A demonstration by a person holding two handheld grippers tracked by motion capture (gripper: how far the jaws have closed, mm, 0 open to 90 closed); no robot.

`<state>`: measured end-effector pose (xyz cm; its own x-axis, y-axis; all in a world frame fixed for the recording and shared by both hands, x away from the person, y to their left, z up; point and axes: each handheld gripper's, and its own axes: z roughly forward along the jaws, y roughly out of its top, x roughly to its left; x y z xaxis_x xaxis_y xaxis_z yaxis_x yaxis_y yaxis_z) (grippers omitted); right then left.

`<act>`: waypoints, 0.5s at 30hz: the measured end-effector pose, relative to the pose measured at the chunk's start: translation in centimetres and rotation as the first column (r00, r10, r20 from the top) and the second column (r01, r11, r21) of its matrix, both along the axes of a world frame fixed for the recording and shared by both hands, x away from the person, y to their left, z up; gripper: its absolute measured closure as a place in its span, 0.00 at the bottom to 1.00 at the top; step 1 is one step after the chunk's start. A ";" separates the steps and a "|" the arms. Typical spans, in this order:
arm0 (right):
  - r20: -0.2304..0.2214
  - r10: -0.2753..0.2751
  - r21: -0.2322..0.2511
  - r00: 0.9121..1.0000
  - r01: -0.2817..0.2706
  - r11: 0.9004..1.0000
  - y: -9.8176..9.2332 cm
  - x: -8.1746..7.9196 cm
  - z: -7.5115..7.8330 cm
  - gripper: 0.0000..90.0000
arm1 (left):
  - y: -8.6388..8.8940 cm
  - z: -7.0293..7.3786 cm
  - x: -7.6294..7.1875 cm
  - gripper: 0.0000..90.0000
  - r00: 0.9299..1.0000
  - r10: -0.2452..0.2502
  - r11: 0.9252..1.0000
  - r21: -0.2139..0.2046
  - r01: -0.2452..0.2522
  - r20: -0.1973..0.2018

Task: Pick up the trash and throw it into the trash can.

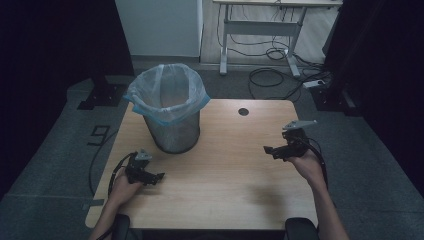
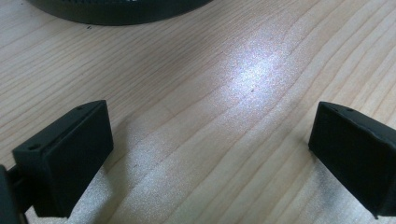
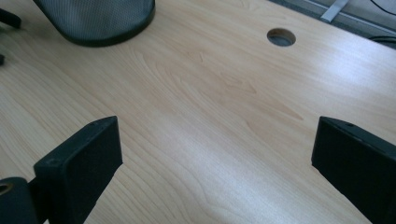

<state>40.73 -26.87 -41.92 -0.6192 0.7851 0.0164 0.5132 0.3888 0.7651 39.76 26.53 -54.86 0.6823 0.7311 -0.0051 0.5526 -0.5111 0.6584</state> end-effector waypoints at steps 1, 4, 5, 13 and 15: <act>-0.002 0.000 -0.002 1.000 0.000 1.000 0.1 -0.1 -0.3 0.00 | 0.0 0.0 0.0 0.00 1.000 0.001 1.000 0.000 -0.001 0.001; -0.012 0.002 -0.011 1.000 -0.002 1.000 0.3 -0.2 -1.3 0.00 | 0.0 0.0 0.0 0.00 1.000 0.001 1.000 0.000 -0.001 0.001; -0.013 0.004 -0.017 1.000 -0.004 1.000 0.4 -0.2 -1.7 0.00 | 0.0 0.0 0.0 0.00 1.000 0.001 1.000 0.000 -0.001 0.001; -0.039 0.026 -0.041 0.999 -0.028 0.999 1.6 -0.5 -4.8 0.00 | 0.0 0.0 0.0 0.00 1.000 0.000 1.000 0.000 0.000 0.001; -0.042 0.028 -0.045 0.999 -0.030 0.999 1.7 -0.6 -5.1 0.00 | 0.0 0.0 0.0 0.00 1.000 0.000 1.000 0.001 0.000 0.000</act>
<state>40.18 -25.15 -47.04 -0.6412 0.7674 0.0074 0.5321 0.4376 0.7248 39.77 26.54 -54.86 0.6822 0.7311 -0.0044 0.5524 -0.5114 0.6583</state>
